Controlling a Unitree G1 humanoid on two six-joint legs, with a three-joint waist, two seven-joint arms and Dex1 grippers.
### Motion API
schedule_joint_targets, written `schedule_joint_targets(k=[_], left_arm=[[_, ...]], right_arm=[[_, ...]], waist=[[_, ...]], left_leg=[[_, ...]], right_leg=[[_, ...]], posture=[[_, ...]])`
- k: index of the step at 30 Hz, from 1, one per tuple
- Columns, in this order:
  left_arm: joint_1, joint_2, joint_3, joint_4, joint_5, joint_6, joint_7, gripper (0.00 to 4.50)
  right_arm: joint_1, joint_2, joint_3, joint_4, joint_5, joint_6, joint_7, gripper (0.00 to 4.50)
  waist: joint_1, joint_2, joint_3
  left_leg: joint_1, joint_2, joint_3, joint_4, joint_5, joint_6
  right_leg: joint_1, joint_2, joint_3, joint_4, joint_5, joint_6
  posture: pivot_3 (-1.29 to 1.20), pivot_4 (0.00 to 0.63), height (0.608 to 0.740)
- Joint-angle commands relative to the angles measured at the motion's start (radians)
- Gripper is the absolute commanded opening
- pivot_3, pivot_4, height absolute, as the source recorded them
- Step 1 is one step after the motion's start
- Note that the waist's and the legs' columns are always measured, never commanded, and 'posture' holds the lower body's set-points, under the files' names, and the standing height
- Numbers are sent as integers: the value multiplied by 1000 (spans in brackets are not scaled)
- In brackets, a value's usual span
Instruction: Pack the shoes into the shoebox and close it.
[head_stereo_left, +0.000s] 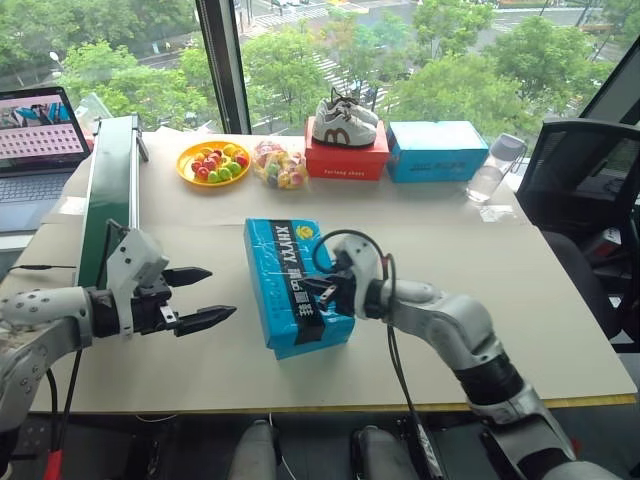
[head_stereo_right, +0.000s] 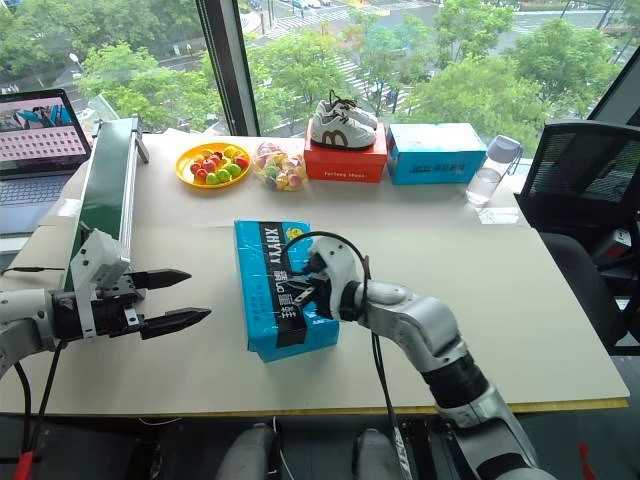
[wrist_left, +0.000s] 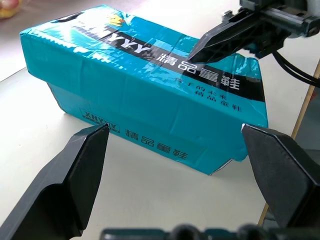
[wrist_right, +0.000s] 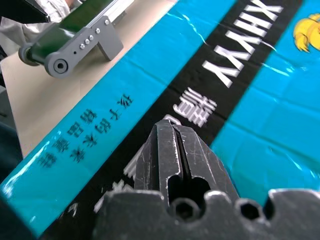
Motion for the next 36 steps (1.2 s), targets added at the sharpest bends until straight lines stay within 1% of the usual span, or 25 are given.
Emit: schedule_joint_targets(k=[1,6,8,12,14,16,19,21,22,23,24,26,27,28,30,32,33,34,36], left_arm=[[1,-7,18,-42,-17,0,11,4500],[3,-14,18,-51,-20,4,19,4500],[4,-15,19,-54,-22,6,22,4500],[9,-20,22,-61,-25,8,29,4500],[12,-23,21,-64,-27,8,33,4500],[17,-33,19,-65,-26,6,44,4500],[24,-71,17,-65,-28,-1,75,4500],[10,-124,8,-48,3,-31,133,4500],[0,-167,-2,-31,31,-57,179,4500],[-7,-197,-9,-21,51,-75,209,4500],[-11,-216,-13,-16,64,-84,225,4500],[-21,-273,-22,5,112,-116,291,4500],[-30,-325,-18,20,131,-139,345,4500],[-37,-362,-15,29,143,-154,382,4500],[-71,-491,-4,64,196,-201,536,4500],[-88,-596,-16,88,259,-247,654,4500],[-98,-644,-23,102,289,-257,709,4500],[-105,-684,-33,115,316,-270,756,4500],[-107,-746,-90,159,408,-324,824,4500]], right_arm=[[-43,45,48,80,-97,-81,65,37],[-73,68,137,248,-247,-133,132,37],[-83,73,150,299,-284,-143,155,37],[-88,87,138,352,-330,-157,181,37],[-85,92,118,344,-337,-157,189,37],[-82,101,66,308,-312,-145,194,37],[-82,146,-110,201,-165,-71,192,37],[-94,171,-293,121,-5,10,166,37],[-100,158,-412,85,105,61,148,37],[-104,148,-490,62,176,100,133,37],[-106,141,-535,48,219,127,120,37],[-100,101,-647,27,318,170,91,37],[-89,65,-735,37,368,180,60,37],[-82,39,-796,45,404,188,35,37],[-13,-48,-769,40,242,98,-12,37],[57,-105,-692,31,92,5,-37,37],[83,-107,-679,36,59,-31,-53,37],[101,-100,-677,46,29,-68,-72,37],[159,-104,-643,89,-96,-201,-110,37]], waist=[[-1,0,0],[0,0,0],[-5,0,-1],[-8,-1,-2],[-6,-1,-2],[-5,-1,-2],[-1,-1,-2],[4,-1,-2],[6,-1,-1],[10,-1,-1],[14,-1,-1],[17,-1,-1],[19,-1,-1],[23,-1,-1],[28,-1,-1],[30,-2,-2],[27,-2,-2],[23,-2,-2],[12,-2,-2]], left_leg=[[0,0,0,0,0,0],[0,0,0,0,-1,-1],[2,0,0,0,-4,-6],[7,1,0,0,-4,-7],[9,1,0,0,-4,-7],[10,1,0,0,-4,-7],[10,1,0,0,-4,-7],[7,1,0,0,-4,-7],[4,1,0,1,-4,-8],[1,1,0,1,-4,-8],[1,0,0,2,-3,-7],[1,1,0,5,-3,-7],[1,1,0,5,-3,-7],[1,1,0,5,-4,-7],[0,0,0,5,-4,-6],[0,-1,0,6,-4,-6],[0,-1,0,6,-3,-5],[-1,-1,0,7,0,2],[-1,-1,0,8,0,3]], right_leg=[[0,0,0,0,0,0],[0,0,0,0,0,0],[0,0,-1,0,1,0],[1,0,-1,4,-3,-6],[1,0,-1,7,-5,-8],[0,0,-1,9,-7,-6],[0,-1,-1,10,-7,-6],[0,-1,-1,10,-6,-8],[0,-1,-1,11,-4,-9],[-1,-1,-1,11,-2,-5],[-1,-1,-1,11,0,-2],[1,0,-2,11,-1,-1],[1,-1,-2,10,-1,0],[2,-1,-2,9,-2,0],[2,-1,-3,8,-2,0],[3,-2,-3,8,-3,1],[3,-2,-2,8,-3,2],[2,-1,-2,8,-3,2],[1,0,2,10,-2,2]], posture=[[0,150,731],[0,150,731],[0,150,731],[0,150,731],[0,150,731],[0,150,731],[0,150,731],[0,150,731],[0,150,731],[0,150,731],[0,150,731],[0,150,731],[0,150,731],[0,150,731],[0,150,731],[0,150,731],[0,150,731],[0,150,731],[0,150,731]])
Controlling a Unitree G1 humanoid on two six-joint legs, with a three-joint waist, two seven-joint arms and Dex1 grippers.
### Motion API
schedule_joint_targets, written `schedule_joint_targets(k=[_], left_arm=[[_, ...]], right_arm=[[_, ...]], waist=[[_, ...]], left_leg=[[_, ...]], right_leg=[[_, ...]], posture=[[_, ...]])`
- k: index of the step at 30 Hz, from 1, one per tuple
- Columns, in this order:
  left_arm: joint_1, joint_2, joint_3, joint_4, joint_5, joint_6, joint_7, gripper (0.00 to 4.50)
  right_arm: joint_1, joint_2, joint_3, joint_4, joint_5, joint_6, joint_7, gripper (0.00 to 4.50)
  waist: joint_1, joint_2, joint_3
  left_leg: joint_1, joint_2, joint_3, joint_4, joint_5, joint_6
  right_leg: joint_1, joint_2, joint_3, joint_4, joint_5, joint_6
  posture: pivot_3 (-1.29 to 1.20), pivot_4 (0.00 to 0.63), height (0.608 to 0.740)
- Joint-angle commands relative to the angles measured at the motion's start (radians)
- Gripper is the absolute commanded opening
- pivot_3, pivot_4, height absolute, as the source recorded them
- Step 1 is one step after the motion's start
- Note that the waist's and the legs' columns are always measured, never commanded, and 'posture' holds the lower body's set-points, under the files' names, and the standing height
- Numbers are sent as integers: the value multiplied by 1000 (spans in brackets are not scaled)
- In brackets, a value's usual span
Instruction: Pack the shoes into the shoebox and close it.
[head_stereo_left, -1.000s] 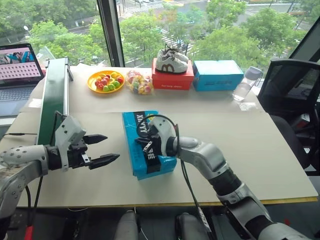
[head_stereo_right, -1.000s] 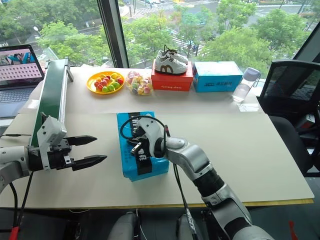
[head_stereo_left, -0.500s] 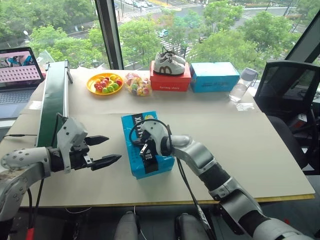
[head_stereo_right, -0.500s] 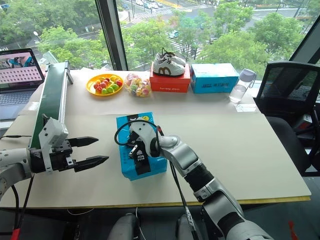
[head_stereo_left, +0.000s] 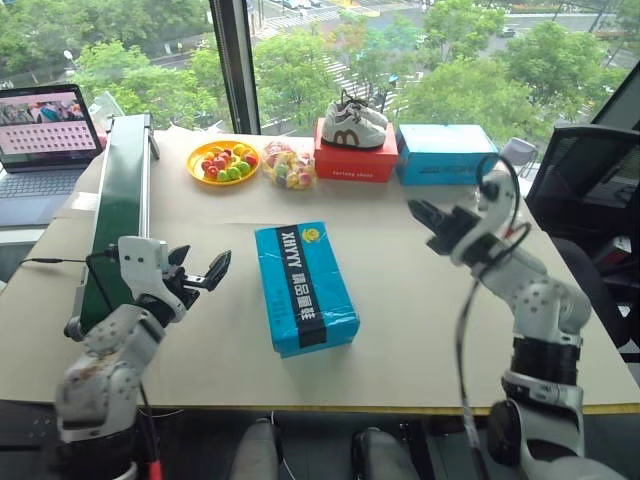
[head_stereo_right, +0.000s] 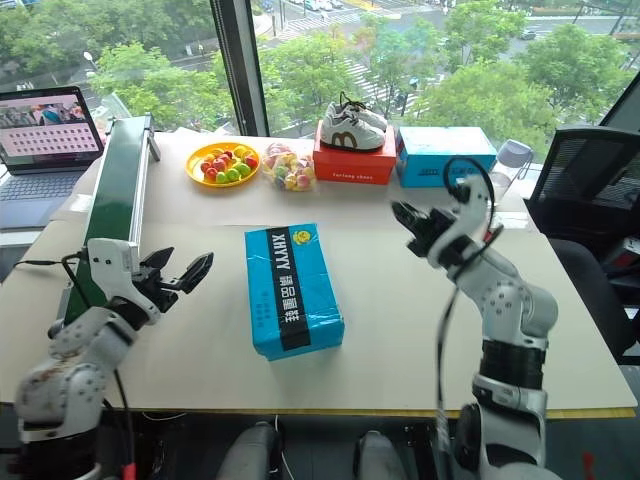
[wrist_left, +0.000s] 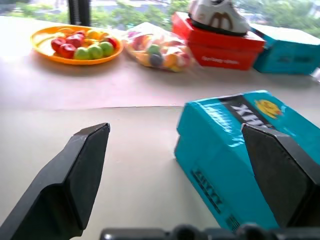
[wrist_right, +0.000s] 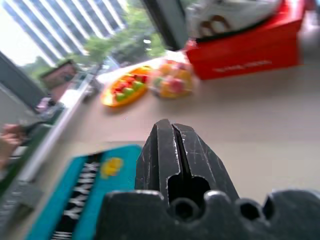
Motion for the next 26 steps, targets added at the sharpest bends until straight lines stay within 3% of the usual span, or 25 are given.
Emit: schedule_joint_targets(k=[1,5,10,26], left_arm=[[-16,-68,-75,41,137,-105,119,4500],[0,-160,-65,127,193,-166,221,4500],[29,-192,-69,146,241,-209,264,4500],[74,-207,-123,148,246,-238,184,4500]], right_arm=[[45,-3,60,25,-178,-223,-52,37],[127,-39,172,124,-406,-461,-95,37],[167,2,177,189,-449,-558,-114,37],[146,7,196,361,-530,-679,-124,37]], waist=[[-7,0,0],[-9,0,0],[-13,0,0],[-15,0,0]], left_leg=[[1,0,0,0,0,0],[1,-1,0,1,0,0],[1,-1,0,1,0,0],[1,-1,0,2,-1,-1]], right_leg=[[0,1,1,1,0,0],[1,1,2,0,0,2],[1,0,3,0,0,2],[1,0,3,-1,1,3]], posture=[[0,150,731],[0,150,731],[0,150,731],[0,150,731]])
